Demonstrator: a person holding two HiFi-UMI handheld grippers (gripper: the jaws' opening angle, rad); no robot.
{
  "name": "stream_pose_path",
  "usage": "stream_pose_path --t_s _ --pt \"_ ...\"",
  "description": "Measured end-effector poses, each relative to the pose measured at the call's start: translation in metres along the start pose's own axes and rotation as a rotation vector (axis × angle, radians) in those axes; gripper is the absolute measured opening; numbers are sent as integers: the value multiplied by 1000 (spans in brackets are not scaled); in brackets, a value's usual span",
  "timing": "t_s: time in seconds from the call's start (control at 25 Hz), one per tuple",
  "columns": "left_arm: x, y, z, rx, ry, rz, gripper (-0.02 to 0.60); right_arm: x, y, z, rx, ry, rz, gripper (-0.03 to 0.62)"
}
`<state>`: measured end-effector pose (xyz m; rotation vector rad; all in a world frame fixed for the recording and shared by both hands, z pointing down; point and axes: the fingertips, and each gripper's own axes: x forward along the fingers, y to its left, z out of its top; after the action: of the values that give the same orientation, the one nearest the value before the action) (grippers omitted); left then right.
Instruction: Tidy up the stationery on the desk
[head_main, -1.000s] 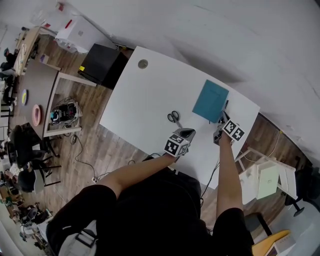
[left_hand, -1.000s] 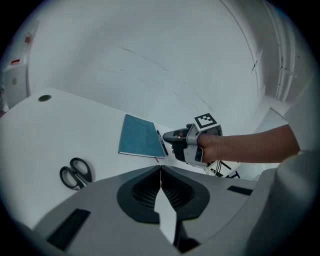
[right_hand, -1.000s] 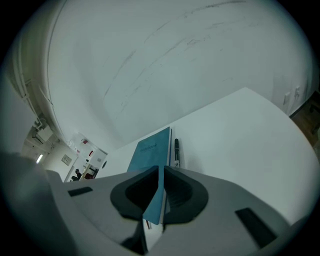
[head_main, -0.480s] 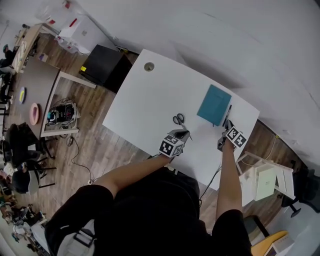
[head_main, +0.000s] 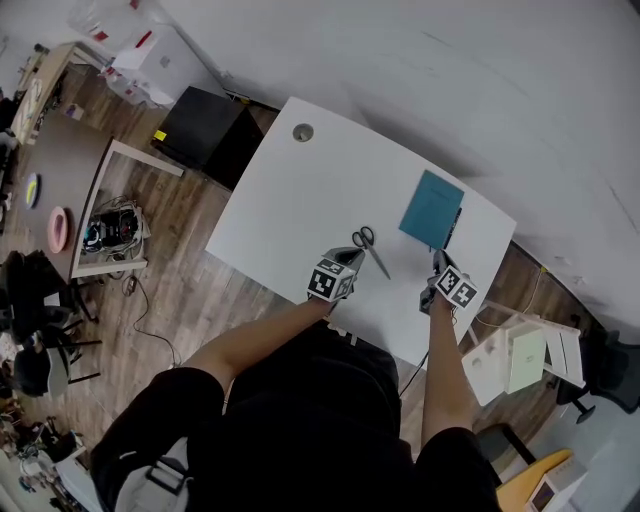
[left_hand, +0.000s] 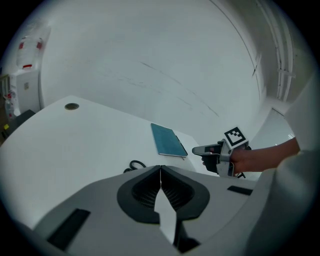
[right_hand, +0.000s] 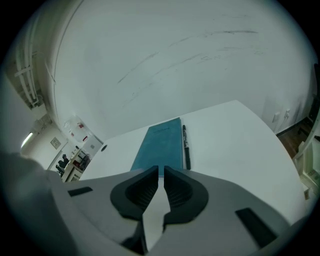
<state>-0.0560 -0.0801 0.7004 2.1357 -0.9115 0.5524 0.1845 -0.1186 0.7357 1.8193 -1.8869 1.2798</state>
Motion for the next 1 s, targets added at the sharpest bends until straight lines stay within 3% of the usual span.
stream_pose_path --t_s 0.2,0.4,0.56,0.76,1.0 --pt "10 32 9 58 24 4 15 -14 60 -38 -93 27 60 53" --pt "32 56 8 137 117 -29 15 -18 101 -82 -226 103 77 54" --pt "47 69 6 227 190 -51 17 -14 115 -111 -259 163 56 65" --pt "61 80 -13 257 271 -76 17 -10 116 -138 -292 228 34 92" --pt "70 74 -19 412 321 -64 17 -2 106 -142 -314 256 15 91"
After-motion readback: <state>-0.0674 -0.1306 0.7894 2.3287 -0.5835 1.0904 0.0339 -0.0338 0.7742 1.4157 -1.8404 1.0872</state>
